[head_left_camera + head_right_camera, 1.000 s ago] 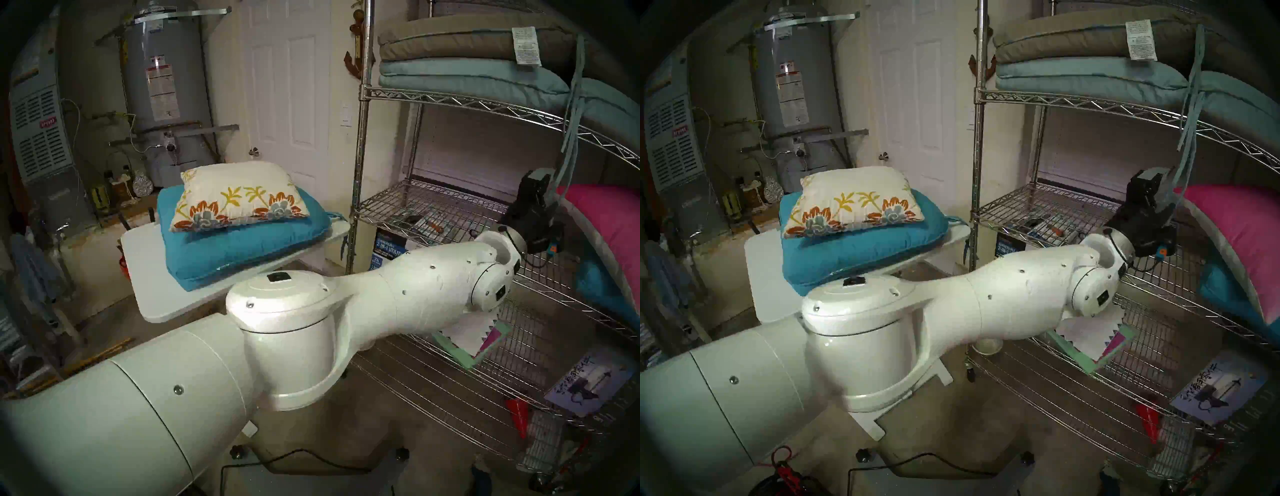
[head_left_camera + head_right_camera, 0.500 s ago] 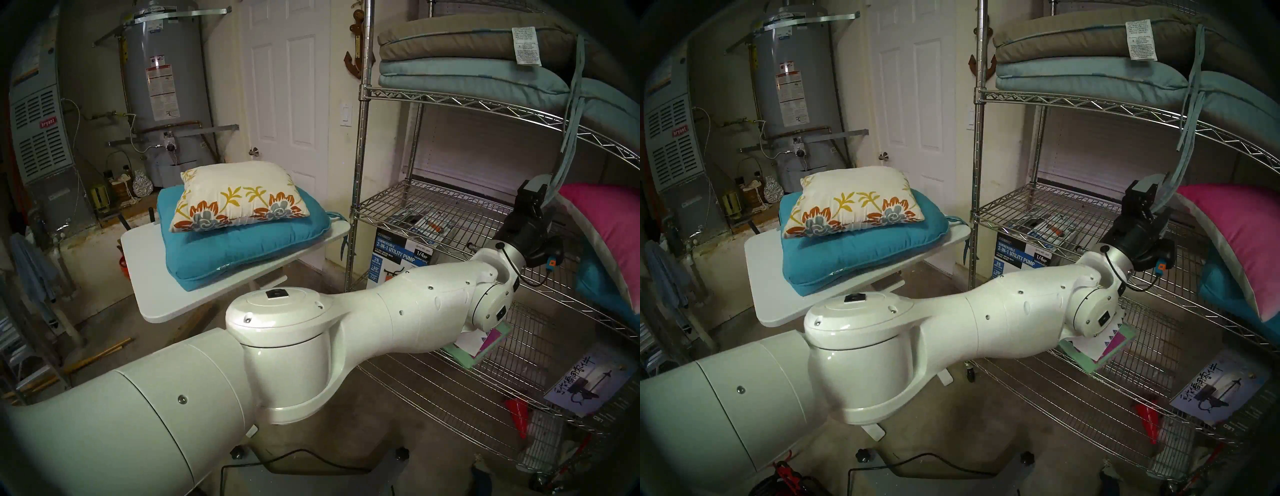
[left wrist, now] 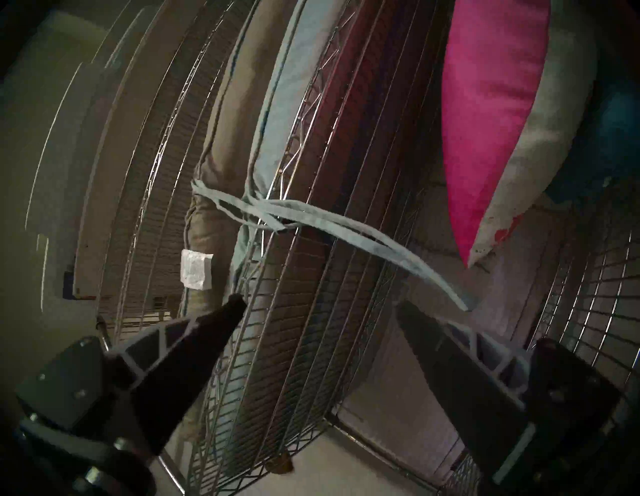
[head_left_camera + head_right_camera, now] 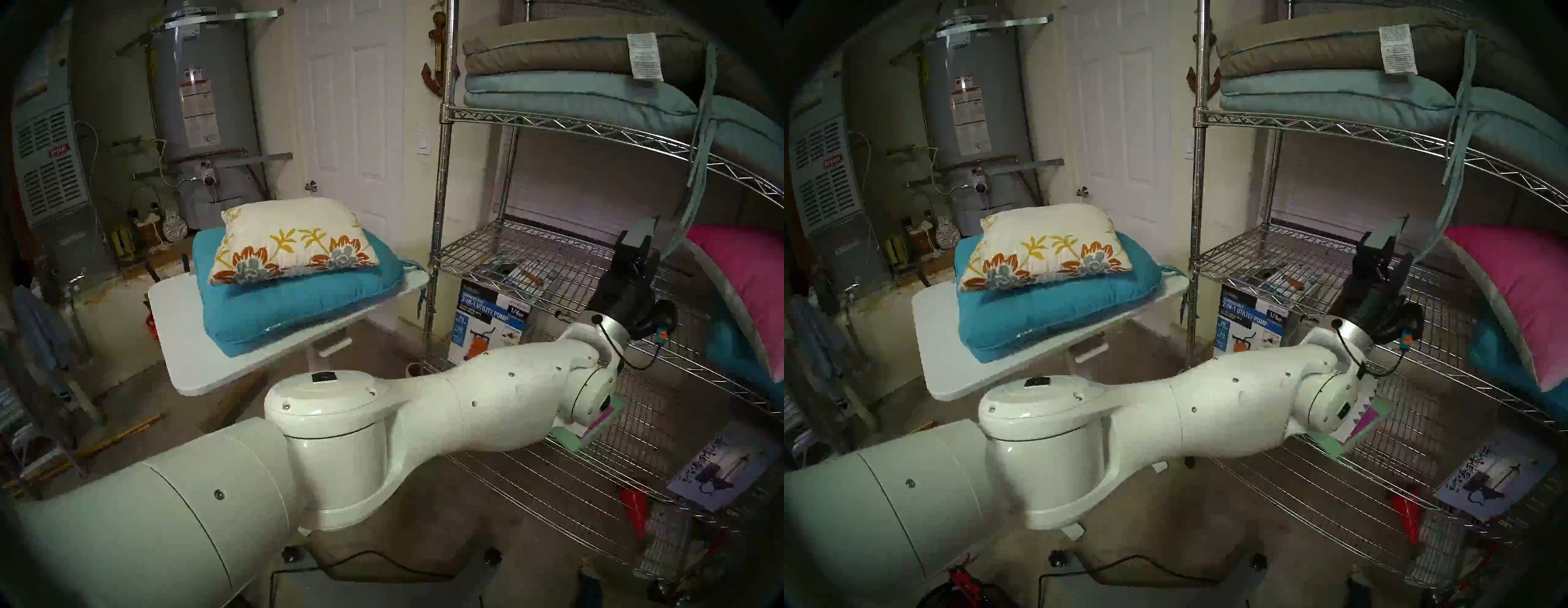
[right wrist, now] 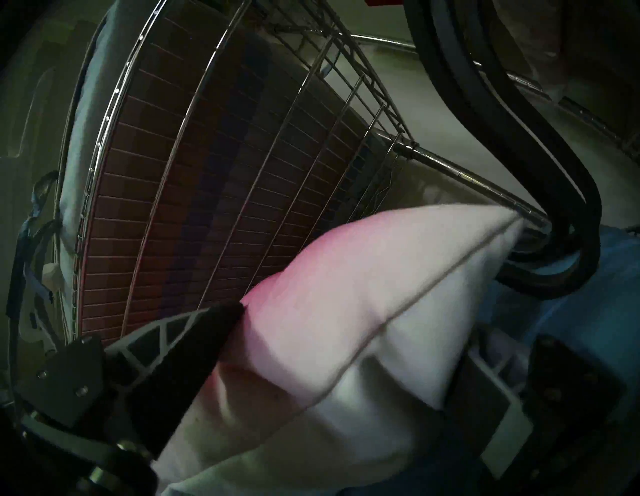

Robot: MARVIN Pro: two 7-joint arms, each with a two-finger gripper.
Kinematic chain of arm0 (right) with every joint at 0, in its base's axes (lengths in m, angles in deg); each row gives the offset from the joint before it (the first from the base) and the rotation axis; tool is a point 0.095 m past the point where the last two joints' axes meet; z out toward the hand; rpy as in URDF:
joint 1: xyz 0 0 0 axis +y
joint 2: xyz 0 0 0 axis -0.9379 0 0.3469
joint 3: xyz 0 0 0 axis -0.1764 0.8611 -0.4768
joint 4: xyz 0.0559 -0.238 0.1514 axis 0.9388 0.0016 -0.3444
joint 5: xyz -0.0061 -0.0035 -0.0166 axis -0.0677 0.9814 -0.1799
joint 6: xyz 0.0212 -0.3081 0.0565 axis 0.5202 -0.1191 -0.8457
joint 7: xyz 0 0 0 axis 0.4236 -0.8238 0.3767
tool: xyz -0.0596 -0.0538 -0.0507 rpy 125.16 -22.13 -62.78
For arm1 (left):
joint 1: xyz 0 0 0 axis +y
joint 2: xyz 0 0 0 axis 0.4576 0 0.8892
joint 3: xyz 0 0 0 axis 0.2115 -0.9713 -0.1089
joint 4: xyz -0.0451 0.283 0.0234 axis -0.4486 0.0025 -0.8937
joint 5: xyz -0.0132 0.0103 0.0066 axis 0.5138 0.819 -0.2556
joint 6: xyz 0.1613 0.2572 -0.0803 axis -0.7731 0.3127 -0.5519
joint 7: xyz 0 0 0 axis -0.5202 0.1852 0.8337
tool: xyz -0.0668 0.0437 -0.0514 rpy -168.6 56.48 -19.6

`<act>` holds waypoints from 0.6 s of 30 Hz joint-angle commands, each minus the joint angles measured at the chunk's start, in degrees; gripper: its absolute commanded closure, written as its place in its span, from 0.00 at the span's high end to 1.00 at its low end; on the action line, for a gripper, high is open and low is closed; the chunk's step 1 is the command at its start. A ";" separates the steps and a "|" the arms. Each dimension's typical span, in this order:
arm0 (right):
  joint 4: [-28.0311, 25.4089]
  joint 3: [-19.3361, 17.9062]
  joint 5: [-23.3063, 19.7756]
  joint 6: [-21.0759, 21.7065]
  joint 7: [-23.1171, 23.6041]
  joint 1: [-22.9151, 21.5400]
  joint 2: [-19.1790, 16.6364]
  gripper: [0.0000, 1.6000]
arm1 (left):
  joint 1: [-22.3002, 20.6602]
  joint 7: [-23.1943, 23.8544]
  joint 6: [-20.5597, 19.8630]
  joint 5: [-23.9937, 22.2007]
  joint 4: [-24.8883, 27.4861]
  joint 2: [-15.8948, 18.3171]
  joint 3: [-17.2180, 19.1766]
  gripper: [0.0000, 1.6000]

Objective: Put cushion on the shelf

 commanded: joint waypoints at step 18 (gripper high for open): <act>0.89 0.15 -0.18 0.99 2.75 2.80 1.60 1.00 | 5.01 -13.75 -15.94 2.87 10.63 7.71 4.29 1.00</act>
